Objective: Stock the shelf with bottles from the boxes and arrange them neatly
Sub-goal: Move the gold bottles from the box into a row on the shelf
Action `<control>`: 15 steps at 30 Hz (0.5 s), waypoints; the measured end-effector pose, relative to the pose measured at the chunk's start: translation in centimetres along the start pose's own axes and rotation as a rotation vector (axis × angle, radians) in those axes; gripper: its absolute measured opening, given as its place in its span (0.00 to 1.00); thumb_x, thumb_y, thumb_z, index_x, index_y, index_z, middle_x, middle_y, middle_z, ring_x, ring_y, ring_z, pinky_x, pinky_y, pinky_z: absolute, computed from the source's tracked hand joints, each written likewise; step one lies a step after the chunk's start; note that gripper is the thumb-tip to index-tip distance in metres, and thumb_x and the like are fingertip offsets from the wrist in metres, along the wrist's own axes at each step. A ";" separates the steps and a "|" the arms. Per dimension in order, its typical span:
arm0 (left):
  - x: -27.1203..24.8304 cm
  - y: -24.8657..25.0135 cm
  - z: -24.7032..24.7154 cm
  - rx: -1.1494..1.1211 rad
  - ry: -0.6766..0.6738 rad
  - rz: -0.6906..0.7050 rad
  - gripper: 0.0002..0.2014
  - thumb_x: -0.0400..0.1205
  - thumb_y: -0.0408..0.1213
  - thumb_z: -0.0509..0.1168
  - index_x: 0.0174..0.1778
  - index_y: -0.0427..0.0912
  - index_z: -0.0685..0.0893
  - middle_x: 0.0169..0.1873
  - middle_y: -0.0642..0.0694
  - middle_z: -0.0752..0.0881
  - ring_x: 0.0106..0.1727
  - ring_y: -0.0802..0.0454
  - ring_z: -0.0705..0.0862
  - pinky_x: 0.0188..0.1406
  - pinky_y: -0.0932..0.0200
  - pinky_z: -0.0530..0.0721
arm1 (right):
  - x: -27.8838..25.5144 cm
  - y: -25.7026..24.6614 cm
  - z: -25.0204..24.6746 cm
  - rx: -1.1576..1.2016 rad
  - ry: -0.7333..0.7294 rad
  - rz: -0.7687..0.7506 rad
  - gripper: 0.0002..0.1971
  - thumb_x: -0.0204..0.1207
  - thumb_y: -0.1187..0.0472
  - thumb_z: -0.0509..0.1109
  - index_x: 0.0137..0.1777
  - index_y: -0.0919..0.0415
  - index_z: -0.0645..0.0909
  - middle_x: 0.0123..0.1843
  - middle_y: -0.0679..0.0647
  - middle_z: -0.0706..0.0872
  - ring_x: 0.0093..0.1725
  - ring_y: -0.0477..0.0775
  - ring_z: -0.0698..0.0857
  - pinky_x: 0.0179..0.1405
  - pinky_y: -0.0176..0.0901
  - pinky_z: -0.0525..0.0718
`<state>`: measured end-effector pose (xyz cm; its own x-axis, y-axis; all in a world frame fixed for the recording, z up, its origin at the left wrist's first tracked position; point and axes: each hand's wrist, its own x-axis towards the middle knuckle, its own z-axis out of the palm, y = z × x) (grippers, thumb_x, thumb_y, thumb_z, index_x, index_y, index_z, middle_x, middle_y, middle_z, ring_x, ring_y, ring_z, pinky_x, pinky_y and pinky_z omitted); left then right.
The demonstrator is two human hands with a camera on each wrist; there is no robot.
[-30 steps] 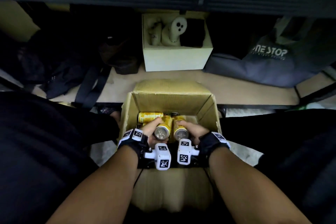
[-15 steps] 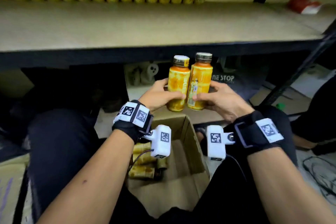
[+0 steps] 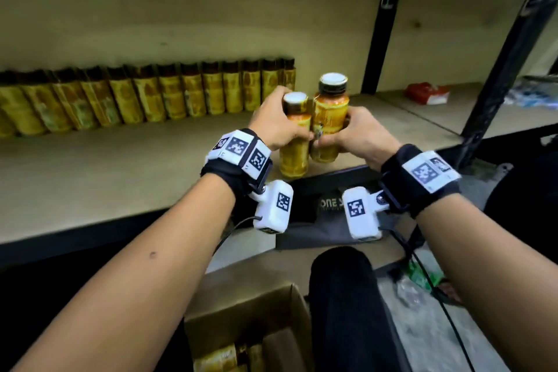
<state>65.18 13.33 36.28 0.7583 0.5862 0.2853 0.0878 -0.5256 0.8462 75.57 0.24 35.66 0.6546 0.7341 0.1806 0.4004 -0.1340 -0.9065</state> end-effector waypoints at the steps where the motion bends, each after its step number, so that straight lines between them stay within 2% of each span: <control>1: 1.1 -0.3 0.2 0.008 0.006 -0.010 0.39 0.56 0.36 0.84 0.62 0.47 0.76 0.54 0.49 0.85 0.58 0.48 0.84 0.62 0.43 0.83 | 1.1 0.3 0.1 -0.012 0.002 0.019 0.20 0.63 0.72 0.82 0.54 0.59 0.84 0.49 0.53 0.91 0.50 0.52 0.90 0.44 0.42 0.88; 4: 4.3 -1.4 0.6 0.068 0.007 -0.031 0.39 0.60 0.33 0.84 0.66 0.45 0.75 0.56 0.49 0.83 0.59 0.49 0.82 0.63 0.46 0.82 | 3.9 1.1 0.0 -0.010 0.028 0.063 0.18 0.66 0.68 0.82 0.53 0.56 0.81 0.49 0.53 0.90 0.50 0.52 0.90 0.46 0.49 0.89; 6: 6.3 -1.7 0.6 0.124 -0.011 -0.019 0.42 0.60 0.33 0.84 0.69 0.45 0.74 0.59 0.48 0.82 0.61 0.47 0.81 0.64 0.46 0.82 | 5.7 1.4 -0.5 -0.009 0.026 0.085 0.22 0.67 0.67 0.81 0.57 0.55 0.77 0.51 0.52 0.89 0.50 0.51 0.89 0.47 0.55 0.90; 8: 8.4 -2.0 0.8 0.221 -0.060 0.004 0.44 0.60 0.35 0.84 0.72 0.47 0.72 0.63 0.48 0.82 0.65 0.47 0.80 0.65 0.51 0.80 | 7.7 1.8 -0.8 -0.043 0.013 0.090 0.27 0.67 0.68 0.82 0.63 0.56 0.75 0.53 0.52 0.88 0.51 0.52 0.88 0.48 0.57 0.89; 10: 10.7 -2.1 1.0 0.392 -0.104 0.035 0.44 0.62 0.40 0.84 0.74 0.48 0.71 0.67 0.48 0.81 0.68 0.47 0.78 0.64 0.56 0.77 | 9.7 2.2 -1.1 -0.119 0.021 0.082 0.30 0.64 0.68 0.83 0.65 0.56 0.77 0.55 0.52 0.88 0.54 0.54 0.87 0.53 0.57 0.88; 11: 11.9 -2.2 1.1 0.501 -0.114 0.057 0.45 0.62 0.44 0.84 0.74 0.48 0.71 0.68 0.48 0.80 0.69 0.45 0.78 0.63 0.55 0.77 | 10.9 2.5 -1.3 -0.181 0.034 0.083 0.30 0.62 0.66 0.84 0.64 0.55 0.78 0.55 0.52 0.89 0.55 0.54 0.87 0.56 0.55 0.87; 14: 15.7 -2.0 1.6 0.858 -0.131 0.109 0.45 0.64 0.56 0.80 0.76 0.50 0.70 0.70 0.43 0.78 0.71 0.41 0.76 0.63 0.48 0.78 | 14.4 2.9 -2.1 -0.400 0.063 0.105 0.29 0.61 0.59 0.86 0.63 0.56 0.81 0.56 0.52 0.87 0.55 0.53 0.85 0.56 0.43 0.83; 15: 17.0 -2.1 2.0 0.953 -0.134 0.114 0.45 0.66 0.57 0.79 0.77 0.50 0.69 0.72 0.42 0.75 0.72 0.40 0.74 0.64 0.46 0.76 | 15.6 3.0 -2.3 -0.448 0.070 0.117 0.30 0.61 0.57 0.86 0.64 0.57 0.81 0.58 0.53 0.87 0.56 0.55 0.84 0.56 0.43 0.83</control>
<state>79.16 23.12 38.49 0.8567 0.4568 0.2395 0.4515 -0.8887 0.0800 88.49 9.74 36.65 0.7472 0.6525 0.1262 0.5486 -0.4985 -0.6712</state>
